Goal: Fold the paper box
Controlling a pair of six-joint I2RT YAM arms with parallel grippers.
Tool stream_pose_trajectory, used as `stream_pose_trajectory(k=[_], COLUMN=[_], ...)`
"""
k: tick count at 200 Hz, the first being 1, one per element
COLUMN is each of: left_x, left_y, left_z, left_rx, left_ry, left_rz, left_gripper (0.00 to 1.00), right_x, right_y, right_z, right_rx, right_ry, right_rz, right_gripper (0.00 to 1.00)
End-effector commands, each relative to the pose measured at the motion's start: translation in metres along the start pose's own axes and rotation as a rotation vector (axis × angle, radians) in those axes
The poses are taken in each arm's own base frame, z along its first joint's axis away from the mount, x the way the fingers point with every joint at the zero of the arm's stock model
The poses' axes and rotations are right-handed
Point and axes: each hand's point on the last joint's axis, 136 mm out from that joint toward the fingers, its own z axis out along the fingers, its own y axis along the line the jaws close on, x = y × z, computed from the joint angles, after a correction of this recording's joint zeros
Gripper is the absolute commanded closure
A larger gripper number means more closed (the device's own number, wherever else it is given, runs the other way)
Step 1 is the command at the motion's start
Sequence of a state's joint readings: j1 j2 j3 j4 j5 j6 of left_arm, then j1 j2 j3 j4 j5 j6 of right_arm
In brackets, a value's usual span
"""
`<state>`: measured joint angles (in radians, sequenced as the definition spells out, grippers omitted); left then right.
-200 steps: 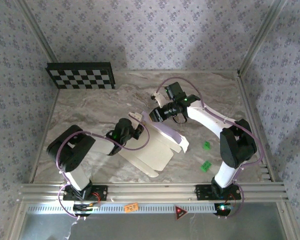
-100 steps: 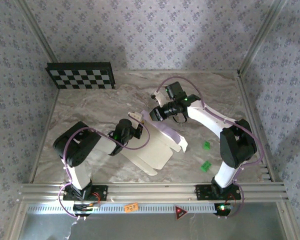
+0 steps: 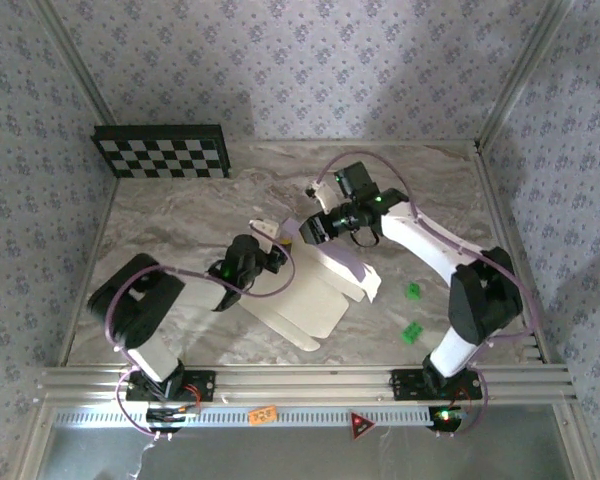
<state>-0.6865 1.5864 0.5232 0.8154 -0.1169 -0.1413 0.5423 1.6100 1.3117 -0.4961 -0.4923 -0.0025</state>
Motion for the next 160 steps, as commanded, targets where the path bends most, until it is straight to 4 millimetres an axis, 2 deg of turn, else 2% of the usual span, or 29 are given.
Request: stream_pose_trajectory(k=[1,22,52,75,84,97,109,113,132,160], left_x=[-0.006,-0.012,-0.034,-0.059,-0.07,-0.083,-0.092,-0.092,-0.103,-0.1], left_y=[0.0,0.006,0.026,0.036,0.033,0.027,0.023,0.022,0.006,-0.001], left_z=[-0.018,-0.032,-0.05,-0.051,-0.049,-0.044,-0.036,-0.032,-0.02,-0.002], left_rx=[0.019,0.008,-0.028,0.004,0.044,0.105,0.137,0.146,0.253,0.293], left_ry=[0.03,0.077,0.094,0.103,0.11,0.135,0.177,0.197,0.255,0.33], left_rz=[-0.01,-0.025,-0.122,-0.2,-0.21,-0.223,-0.233,-0.24,-0.257,-0.29], left_gripper=[0.46,0.45,0.4,0.37,0.35,0.34,0.34,0.34,0.34,0.36], right_x=[-0.003,0.0,0.019,0.041,0.05,0.055,0.054,0.064,0.071,0.079], right_y=[0.0,0.001,-0.01,-0.021,-0.018,-0.014,-0.004,-0.005,0.001,0.005], right_z=[-0.031,-0.049,-0.076,-0.101,-0.108,-0.116,-0.121,-0.116,-0.115,-0.1], right_rx=[0.078,0.13,0.28,0.404,0.409,0.409,0.379,0.379,0.35,0.276], right_ry=[-0.046,-0.077,-0.08,-0.062,-0.055,-0.064,-0.104,-0.09,-0.143,-0.186], right_rz=[0.015,0.042,0.141,0.32,0.423,0.469,0.53,0.558,0.657,0.787], right_gripper=[0.47,0.46,0.46,0.48,0.49,0.49,0.47,0.46,0.41,0.38])
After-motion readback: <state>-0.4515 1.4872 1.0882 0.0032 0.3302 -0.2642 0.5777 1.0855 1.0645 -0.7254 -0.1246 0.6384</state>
